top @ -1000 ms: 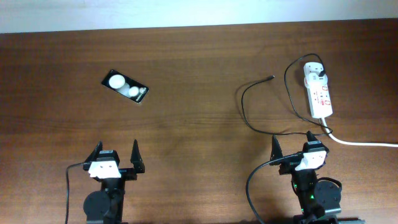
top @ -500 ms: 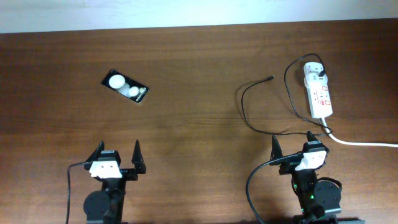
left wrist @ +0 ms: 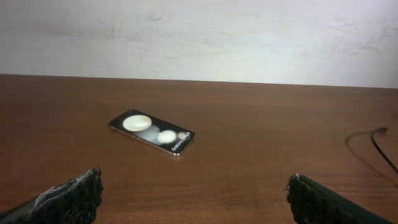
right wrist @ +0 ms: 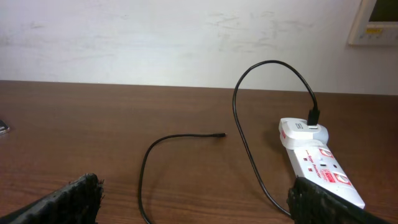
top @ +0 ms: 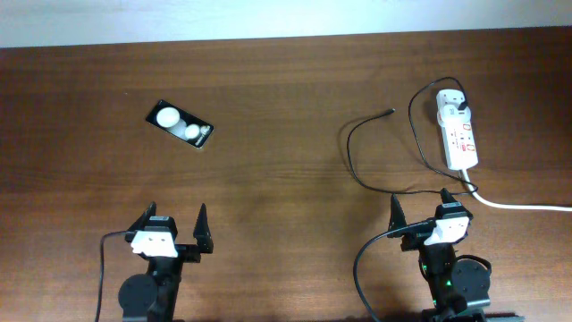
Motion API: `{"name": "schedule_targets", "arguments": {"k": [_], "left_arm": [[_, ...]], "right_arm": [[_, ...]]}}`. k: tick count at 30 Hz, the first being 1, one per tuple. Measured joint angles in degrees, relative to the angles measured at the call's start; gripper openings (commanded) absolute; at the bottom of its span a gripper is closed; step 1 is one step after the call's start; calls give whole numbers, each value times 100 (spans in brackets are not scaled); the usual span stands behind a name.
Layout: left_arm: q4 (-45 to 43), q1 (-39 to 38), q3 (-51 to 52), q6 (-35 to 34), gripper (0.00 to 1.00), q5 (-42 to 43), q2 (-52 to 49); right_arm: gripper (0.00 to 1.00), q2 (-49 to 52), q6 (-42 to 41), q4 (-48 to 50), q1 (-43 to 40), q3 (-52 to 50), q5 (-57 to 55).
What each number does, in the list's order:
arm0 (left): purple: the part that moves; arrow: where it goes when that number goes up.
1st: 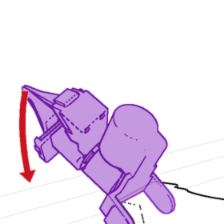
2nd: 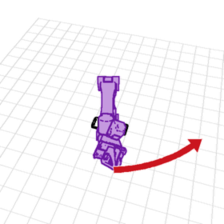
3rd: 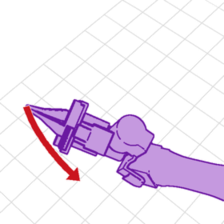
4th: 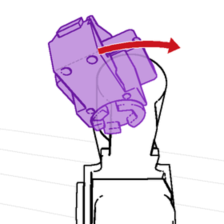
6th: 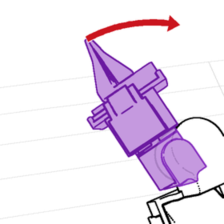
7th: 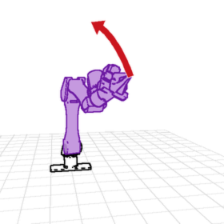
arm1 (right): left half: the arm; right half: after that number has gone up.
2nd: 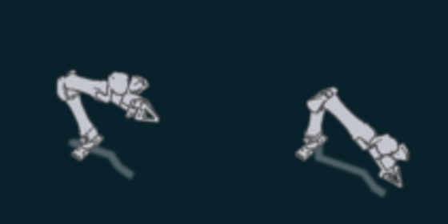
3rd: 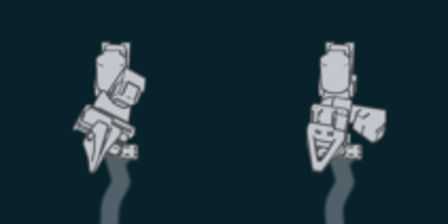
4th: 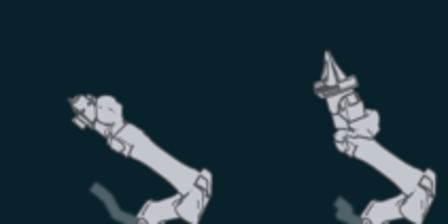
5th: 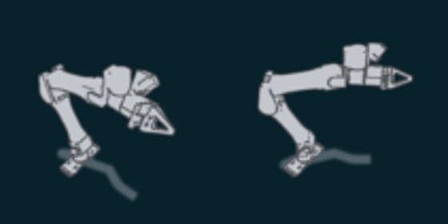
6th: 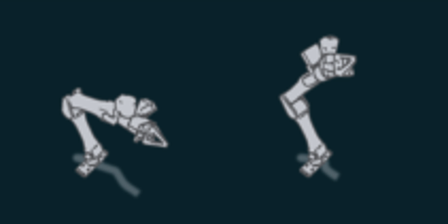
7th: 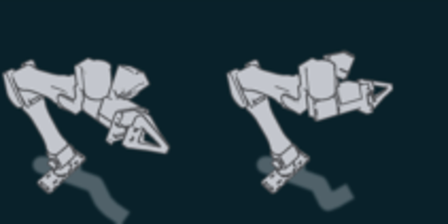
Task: Plug charger to phone and switch on socket
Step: 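Move the left gripper forward over the black phone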
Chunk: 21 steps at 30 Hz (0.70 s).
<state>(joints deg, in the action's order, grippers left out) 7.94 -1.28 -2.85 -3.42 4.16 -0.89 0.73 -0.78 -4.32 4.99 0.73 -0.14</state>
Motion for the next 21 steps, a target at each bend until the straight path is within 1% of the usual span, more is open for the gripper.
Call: {"name": "schedule_targets", "arguments": {"k": [2,5,11,15,21], "left_arm": [[175,0,-116,0,99,2,0],[212,0,-369,0,99,2,-24],[216,0,-949,-15,99,17,-595],[260,0,-1499,-70,99,17,-1434],[1191,0,-2924,-72,99,22,-3303]], "right_arm": [[99,0,0,0,0,0,-2],[99,0,-4,-2,0,0,0],[99,0,-2,0,0,0,0],[99,-4,0,0,0,0,-2],[99,-4,-4,0,0,0,-2]]}}
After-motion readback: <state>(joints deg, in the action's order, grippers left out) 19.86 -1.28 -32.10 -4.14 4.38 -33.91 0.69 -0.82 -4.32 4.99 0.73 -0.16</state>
